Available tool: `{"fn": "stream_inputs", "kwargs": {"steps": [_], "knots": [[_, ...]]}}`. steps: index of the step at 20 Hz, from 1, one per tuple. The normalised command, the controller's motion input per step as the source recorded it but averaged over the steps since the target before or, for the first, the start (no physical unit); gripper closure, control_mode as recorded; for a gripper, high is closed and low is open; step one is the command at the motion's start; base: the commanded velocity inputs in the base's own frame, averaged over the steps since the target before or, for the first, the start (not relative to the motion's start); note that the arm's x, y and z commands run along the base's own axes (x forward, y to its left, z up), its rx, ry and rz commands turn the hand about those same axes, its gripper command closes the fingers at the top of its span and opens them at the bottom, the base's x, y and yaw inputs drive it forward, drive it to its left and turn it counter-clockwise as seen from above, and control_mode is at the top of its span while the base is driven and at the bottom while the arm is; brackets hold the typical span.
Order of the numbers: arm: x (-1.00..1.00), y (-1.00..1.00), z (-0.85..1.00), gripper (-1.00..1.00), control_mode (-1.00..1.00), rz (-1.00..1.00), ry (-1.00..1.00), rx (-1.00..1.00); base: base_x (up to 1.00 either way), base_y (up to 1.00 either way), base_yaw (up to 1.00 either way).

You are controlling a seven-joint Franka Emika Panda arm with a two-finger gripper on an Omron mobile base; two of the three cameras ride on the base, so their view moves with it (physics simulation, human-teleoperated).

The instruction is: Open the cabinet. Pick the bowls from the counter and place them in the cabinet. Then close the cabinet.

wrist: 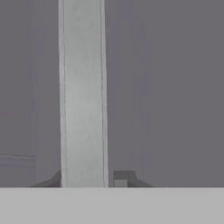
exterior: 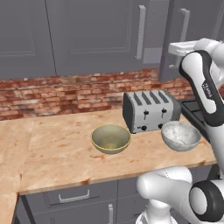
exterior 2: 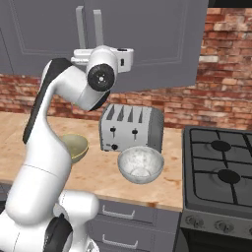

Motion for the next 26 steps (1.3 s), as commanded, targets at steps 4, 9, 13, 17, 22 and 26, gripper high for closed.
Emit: {"fn": "stream_inputs", "kwargs": {"steps": [4,9,13,17,22,26], "knots": [[-0.42,-0.61,0.08,1.0,-1.0,0.0,-0.02,0.0,0.0,0.0,0.0],[-0.35,-0.57,0.07,1.0,-1.0,0.0,0.0,0.0,0.0,0.0,0.0],[-0.31,-0.58,0.09,1.0,-1.0,0.0,0.0,0.0,0.0,0.0,0.0],[-0.31,-0.65,0.11,1.0,-1.0,0.0,0.0,0.0,0.0,0.0,0.0],[-0.25,-0.66,0.06,1.0,-1.0,0.0,0.0,0.0,0.0,0.0,0.0],[-0.22,-0.67,0.01,1.0,-1.0,0.0,0.0,0.0,0.0,0.0,0.0]]}}
